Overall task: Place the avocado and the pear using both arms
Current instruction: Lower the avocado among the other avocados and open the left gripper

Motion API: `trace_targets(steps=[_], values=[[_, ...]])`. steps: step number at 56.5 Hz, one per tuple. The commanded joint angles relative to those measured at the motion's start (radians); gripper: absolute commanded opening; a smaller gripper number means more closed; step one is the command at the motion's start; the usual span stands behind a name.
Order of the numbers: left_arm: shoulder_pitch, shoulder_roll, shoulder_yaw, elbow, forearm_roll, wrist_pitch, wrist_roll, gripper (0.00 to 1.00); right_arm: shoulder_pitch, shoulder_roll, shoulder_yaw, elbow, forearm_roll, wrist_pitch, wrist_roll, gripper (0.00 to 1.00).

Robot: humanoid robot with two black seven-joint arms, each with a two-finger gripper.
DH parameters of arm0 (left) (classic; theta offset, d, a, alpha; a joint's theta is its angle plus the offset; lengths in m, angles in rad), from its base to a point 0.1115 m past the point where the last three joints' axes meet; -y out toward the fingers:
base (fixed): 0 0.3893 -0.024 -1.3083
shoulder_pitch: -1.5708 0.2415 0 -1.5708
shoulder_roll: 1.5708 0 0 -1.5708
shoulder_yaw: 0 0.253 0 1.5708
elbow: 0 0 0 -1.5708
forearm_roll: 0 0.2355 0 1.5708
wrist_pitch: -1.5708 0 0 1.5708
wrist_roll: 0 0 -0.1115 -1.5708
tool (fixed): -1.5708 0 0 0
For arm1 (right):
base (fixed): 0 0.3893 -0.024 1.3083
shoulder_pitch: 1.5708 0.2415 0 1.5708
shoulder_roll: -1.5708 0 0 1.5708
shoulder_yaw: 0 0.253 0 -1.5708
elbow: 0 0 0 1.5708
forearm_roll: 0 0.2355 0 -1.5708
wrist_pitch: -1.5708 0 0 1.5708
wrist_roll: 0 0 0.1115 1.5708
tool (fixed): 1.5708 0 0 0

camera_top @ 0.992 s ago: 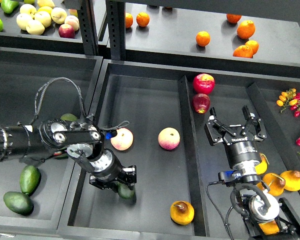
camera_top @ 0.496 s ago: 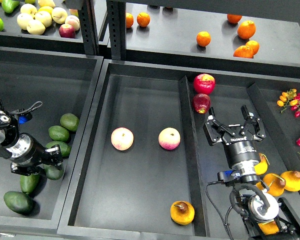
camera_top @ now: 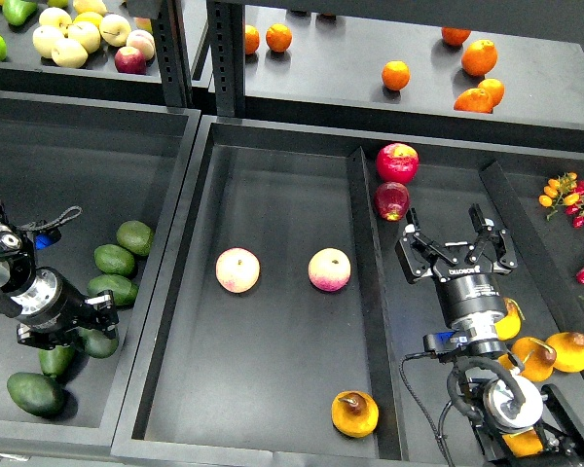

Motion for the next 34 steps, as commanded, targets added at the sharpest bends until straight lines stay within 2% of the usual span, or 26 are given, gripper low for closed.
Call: trace_targets(steps=[1,21,34], values=[[0.008,0.0,-0.004,0.003,0.018,0.0,0.0,0.32,0.0,0.0,0.0,0.0,0.0,0.0,0.0,1.0],[0.022,-0.001,-0.013,0.013,0.035,0.0,0.0,0.39,0.0,0.0,0.0,0.0,0.0,0.0,0.0,1.0],[0.019,0.0,-0.015,0.013,0.05,0.0,0.0,0.54,0.0,0.0,0.0,-0.003,0.0,0.0,0.0,1.0]])
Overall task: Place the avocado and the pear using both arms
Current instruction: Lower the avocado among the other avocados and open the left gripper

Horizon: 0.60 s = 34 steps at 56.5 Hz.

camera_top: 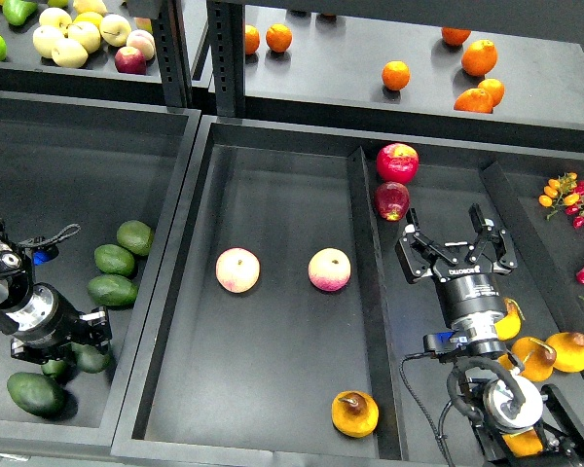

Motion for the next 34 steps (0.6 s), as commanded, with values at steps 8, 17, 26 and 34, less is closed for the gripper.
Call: trace_targets(steps=[8,17,26,34], values=[[-0.001,0.002,-0.001,0.0,0.015,0.0,0.0,0.63,0.0,0.0,0.0,-0.002,0.0,0.0,0.0,1.0],[-0.001,0.005,-0.001,-0.001,0.028,0.0,0.0,0.72,0.0,0.0,0.0,-0.002,0.0,0.0,0.0,1.0],[-0.001,0.011,-0.001,-0.003,0.032,0.0,0.0,0.78,0.0,0.0,0.0,-0.002,0.0,0.0,0.0,1.0],[-0.001,0.014,-0.015,-0.006,0.035,0.0,0.0,0.84,0.0,0.0,0.0,-0.002,0.0,0.0,0.0,1.0]])
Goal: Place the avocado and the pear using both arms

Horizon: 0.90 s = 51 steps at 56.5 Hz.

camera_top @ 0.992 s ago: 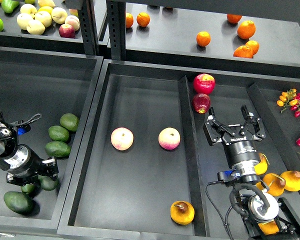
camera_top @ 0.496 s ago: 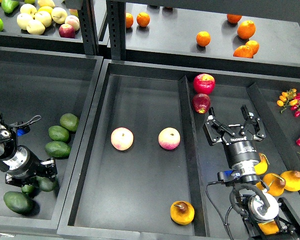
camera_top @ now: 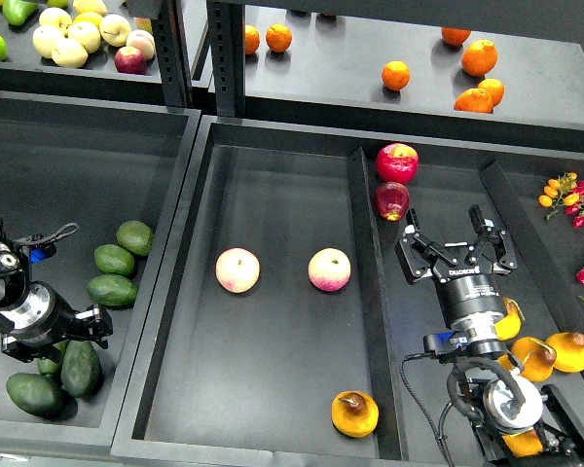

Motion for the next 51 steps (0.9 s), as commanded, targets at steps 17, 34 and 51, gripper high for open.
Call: trace_targets(steps=[17,34,51], values=[[-0.009,0.065,-0.22,-0.022,-0.014,0.0,0.0,0.91,0.0,0.0,0.0,0.0,0.0,0.0,0.0,1.0],[0.009,0.133,-0.49,-0.022,-0.224,0.0,0.0,0.92,0.0,0.0,-0.003,-0.001,0.0,-0.008,-0.009,1.0],[0.166,0.085,-0.855,-0.139,-0.44,0.0,0.0,0.92,-0.002,0.0,-0.011,-0.003,-0.002,-0.012,-0.135,1.0]])
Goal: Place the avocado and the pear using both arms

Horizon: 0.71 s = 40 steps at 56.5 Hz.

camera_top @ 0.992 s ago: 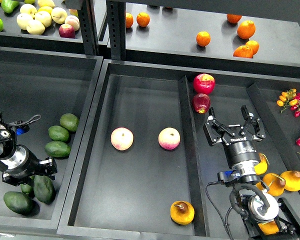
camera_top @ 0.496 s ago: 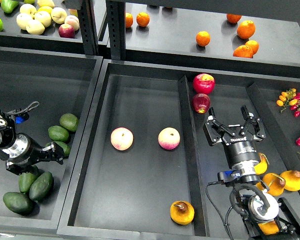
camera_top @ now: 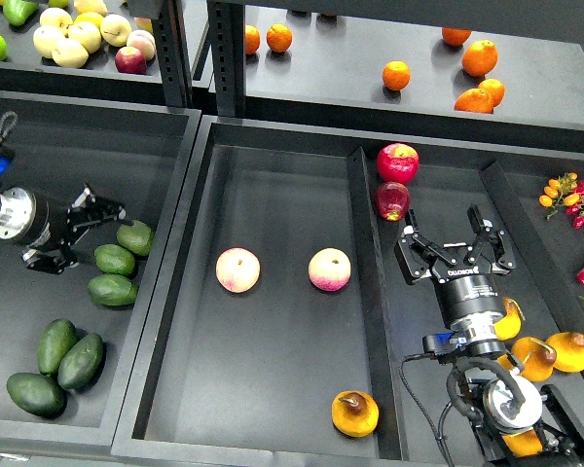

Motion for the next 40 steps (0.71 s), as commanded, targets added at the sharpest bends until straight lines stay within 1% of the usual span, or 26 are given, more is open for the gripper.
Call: trace_targets(steps=[1,3,5,9,11,12,16,20,24,27,28,29,30,36,40], values=[[0.094,-0.04,-0.166,-0.051,-0.068,0.0,0.0,0.92,-0.004,0.0,-0.011,-0.001,0.0,0.0,-0.08,1.0],[0.12,-0.056,-0.208,-0.057,-0.069,0.0,0.0,0.92,-0.004,0.0,-0.02,-0.001,0.0,0.002,-0.104,1.0],[0.16,-0.083,-0.274,-0.063,-0.072,0.0,0.0,0.92,-0.004,0.0,-0.032,-0.001,0.0,0.005,-0.137,1.0],[0.241,-0.151,-0.39,-0.071,-0.072,0.0,0.0,0.92,-0.005,0.0,-0.044,-0.001,0.0,0.009,-0.182,1.0],[0.282,-0.186,-0.439,-0.077,-0.072,0.0,0.0,0.92,-0.008,0.0,-0.051,-0.001,0.0,0.011,-0.197,1.0],[0.348,-0.247,-0.526,-0.092,-0.072,0.0,0.0,0.92,-0.016,-0.003,-0.06,0.0,0.001,0.013,-0.223,1.0],[0.407,-0.303,-0.605,-0.107,-0.072,0.0,0.0,0.92,-0.021,-0.044,-0.06,0.002,0.004,0.014,-0.248,1.0],[0.47,-0.379,-0.69,-0.129,-0.072,0.0,0.0,0.92,-0.031,-0.1,-0.06,0.005,0.006,0.016,-0.291,1.0],[0.529,-0.456,-0.763,-0.156,-0.072,0.0,0.0,0.92,-0.033,-0.143,-0.058,0.002,0.009,0.016,-0.35,1.0],[0.571,-0.508,-0.815,-0.182,-0.072,0.0,0.0,0.92,-0.033,-0.167,-0.058,0.002,0.009,0.016,-0.409,1.0],[0.583,-0.53,-0.834,-0.195,-0.072,0.0,0.0,0.92,-0.035,-0.176,-0.058,0.002,0.009,0.016,-0.436,1.0],[0.589,-0.539,-0.843,-0.199,-0.072,0.0,0.0,0.92,-0.035,-0.179,-0.06,0.002,0.009,0.016,-0.449,1.0],[0.605,-0.56,-0.858,-0.212,-0.072,0.0,0.0,0.93,-0.036,-0.187,-0.058,0.002,0.009,0.016,-0.475,1.0],[0.661,-0.669,-0.93,-0.27,-0.072,0.0,0.0,0.93,-0.039,-0.233,-0.063,0.005,0.01,0.016,-0.477,1.0],[0.674,-0.679,-0.96,-0.285,-0.072,0.0,0.0,0.93,-0.039,-0.259,-0.064,0.002,0.01,0.016,-0.477,1.0]])
